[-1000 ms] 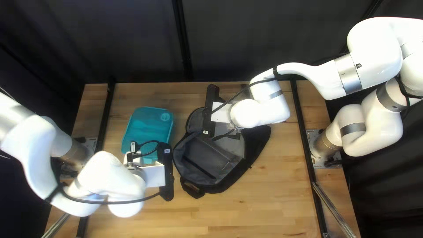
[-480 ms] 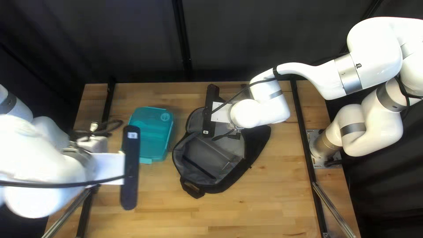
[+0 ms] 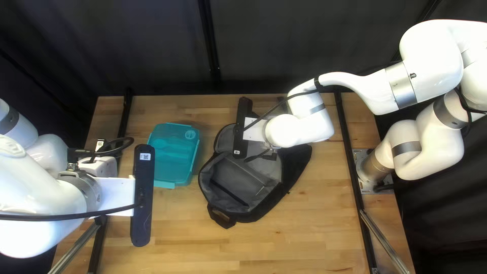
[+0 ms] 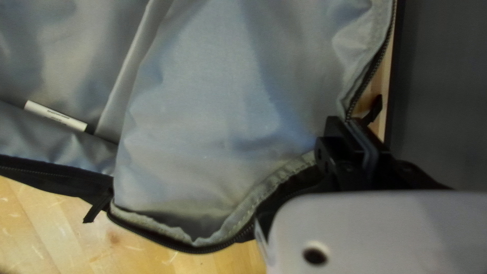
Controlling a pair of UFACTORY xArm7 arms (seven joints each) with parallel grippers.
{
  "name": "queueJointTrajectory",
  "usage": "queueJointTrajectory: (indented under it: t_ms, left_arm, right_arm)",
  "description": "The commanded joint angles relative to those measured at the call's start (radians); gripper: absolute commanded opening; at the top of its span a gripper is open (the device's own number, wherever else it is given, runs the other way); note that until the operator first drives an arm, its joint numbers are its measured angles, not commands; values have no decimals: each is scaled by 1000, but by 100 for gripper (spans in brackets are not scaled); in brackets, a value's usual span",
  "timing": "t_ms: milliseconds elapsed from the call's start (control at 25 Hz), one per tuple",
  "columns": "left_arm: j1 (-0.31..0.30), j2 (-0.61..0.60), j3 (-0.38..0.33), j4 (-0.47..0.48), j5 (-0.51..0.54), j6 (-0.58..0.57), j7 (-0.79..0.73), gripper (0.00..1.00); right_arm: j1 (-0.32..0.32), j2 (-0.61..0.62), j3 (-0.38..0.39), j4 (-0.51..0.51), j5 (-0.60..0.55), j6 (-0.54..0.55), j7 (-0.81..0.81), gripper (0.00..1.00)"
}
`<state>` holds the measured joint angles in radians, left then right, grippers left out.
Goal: Remove a lunch box from a kids backpack
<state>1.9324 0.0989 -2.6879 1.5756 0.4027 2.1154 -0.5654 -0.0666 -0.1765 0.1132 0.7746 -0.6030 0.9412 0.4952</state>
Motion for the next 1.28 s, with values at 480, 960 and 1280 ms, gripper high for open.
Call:
queueJointTrajectory:
  t_ms: [480, 960, 1280]
  left_arm:
    - [0, 0, 0, 0, 0, 0, 0, 100]
    - [0, 0, 0, 0, 0, 0, 0, 100]
    - [0, 0, 0, 0, 0, 0, 0, 100]
  right_arm:
    - [0, 0, 0, 0, 0, 0, 0, 100]
    - [39, 10, 14, 31, 73, 0, -95, 100]
    - [129, -230, 17, -61, 242, 84, -217, 100]
